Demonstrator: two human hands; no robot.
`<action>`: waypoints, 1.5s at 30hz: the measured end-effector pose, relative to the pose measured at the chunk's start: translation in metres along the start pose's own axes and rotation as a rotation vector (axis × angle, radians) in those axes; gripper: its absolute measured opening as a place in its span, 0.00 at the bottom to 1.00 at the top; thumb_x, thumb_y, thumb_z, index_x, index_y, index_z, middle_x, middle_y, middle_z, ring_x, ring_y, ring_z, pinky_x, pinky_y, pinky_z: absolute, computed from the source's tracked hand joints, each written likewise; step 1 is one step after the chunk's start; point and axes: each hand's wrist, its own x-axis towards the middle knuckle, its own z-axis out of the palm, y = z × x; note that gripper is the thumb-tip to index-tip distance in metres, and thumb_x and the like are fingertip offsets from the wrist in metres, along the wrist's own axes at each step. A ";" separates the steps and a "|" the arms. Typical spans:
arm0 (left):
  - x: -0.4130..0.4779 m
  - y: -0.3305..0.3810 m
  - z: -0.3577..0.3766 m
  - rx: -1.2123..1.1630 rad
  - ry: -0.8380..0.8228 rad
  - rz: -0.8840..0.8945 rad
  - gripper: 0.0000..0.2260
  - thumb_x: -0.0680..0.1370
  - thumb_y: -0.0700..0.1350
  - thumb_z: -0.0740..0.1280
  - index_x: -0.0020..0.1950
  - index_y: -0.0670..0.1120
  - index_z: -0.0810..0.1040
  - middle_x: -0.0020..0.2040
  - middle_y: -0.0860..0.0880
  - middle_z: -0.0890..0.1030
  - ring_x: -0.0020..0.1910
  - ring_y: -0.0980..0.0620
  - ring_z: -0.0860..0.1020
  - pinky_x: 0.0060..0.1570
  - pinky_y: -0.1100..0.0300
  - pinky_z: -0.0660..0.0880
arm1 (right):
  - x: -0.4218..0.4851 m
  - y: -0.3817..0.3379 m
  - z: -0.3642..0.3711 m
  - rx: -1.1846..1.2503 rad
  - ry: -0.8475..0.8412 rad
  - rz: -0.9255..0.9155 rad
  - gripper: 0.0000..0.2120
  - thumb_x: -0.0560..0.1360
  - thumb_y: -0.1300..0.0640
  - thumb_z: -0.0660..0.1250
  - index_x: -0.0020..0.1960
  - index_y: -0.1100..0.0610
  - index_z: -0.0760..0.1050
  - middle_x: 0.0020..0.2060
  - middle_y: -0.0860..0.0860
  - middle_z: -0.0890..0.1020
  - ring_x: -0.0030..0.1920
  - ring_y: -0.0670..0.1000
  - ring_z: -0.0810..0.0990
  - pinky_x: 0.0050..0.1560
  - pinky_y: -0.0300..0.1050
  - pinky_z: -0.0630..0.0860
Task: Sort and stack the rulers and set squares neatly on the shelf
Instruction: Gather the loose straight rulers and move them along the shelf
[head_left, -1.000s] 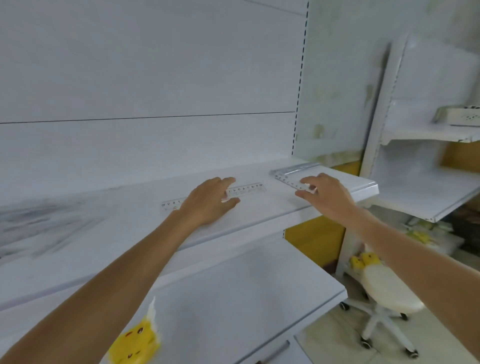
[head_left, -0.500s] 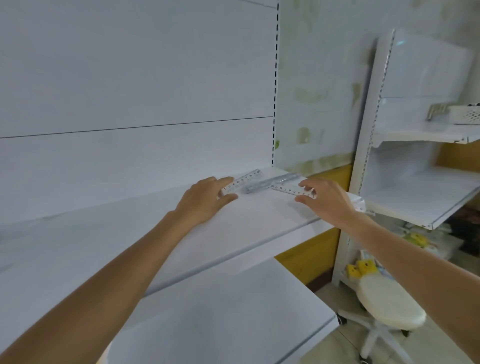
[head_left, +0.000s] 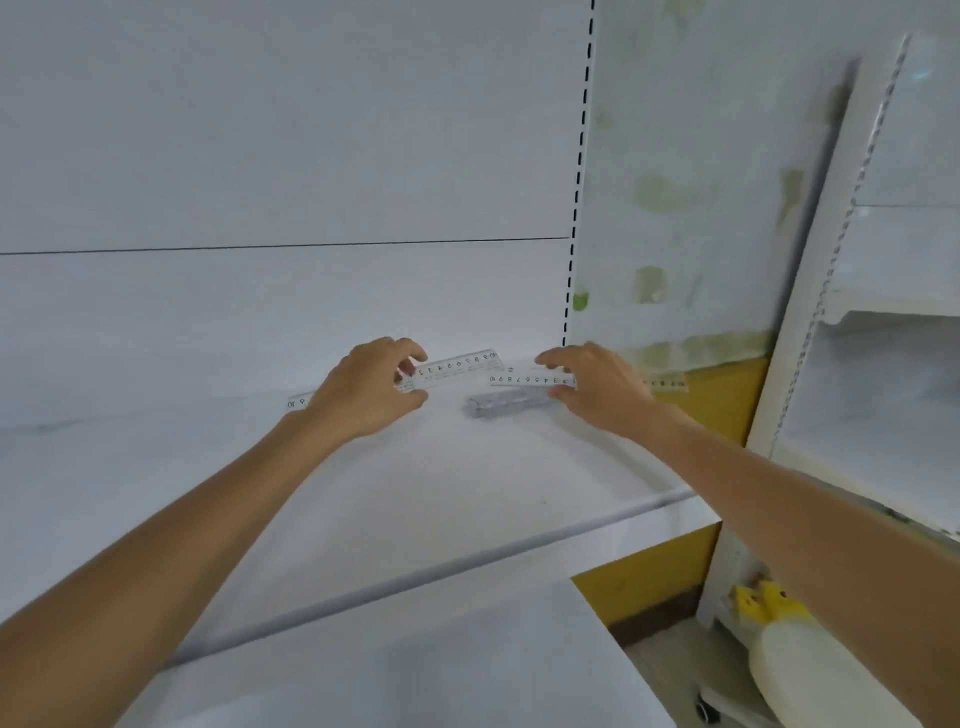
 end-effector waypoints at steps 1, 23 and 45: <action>0.000 0.001 0.001 -0.006 0.013 -0.024 0.15 0.71 0.45 0.71 0.57 0.49 0.75 0.48 0.53 0.76 0.45 0.53 0.75 0.51 0.55 0.73 | 0.007 0.004 -0.001 0.020 -0.019 -0.035 0.17 0.75 0.56 0.65 0.64 0.50 0.72 0.58 0.48 0.78 0.58 0.51 0.75 0.57 0.46 0.69; -0.021 0.051 0.033 0.053 0.121 -0.294 0.15 0.71 0.50 0.72 0.56 0.50 0.78 0.47 0.54 0.77 0.45 0.54 0.77 0.51 0.56 0.74 | 0.040 0.043 0.040 0.142 -0.196 -0.405 0.18 0.77 0.56 0.62 0.66 0.49 0.71 0.64 0.50 0.74 0.65 0.51 0.67 0.62 0.44 0.64; 0.081 0.104 0.110 -0.062 0.020 -0.158 0.13 0.72 0.48 0.71 0.56 0.49 0.79 0.51 0.49 0.77 0.47 0.56 0.75 0.51 0.64 0.69 | -0.037 0.051 0.006 0.321 -0.249 -0.359 0.16 0.77 0.50 0.59 0.62 0.51 0.74 0.62 0.48 0.76 0.63 0.50 0.69 0.65 0.47 0.65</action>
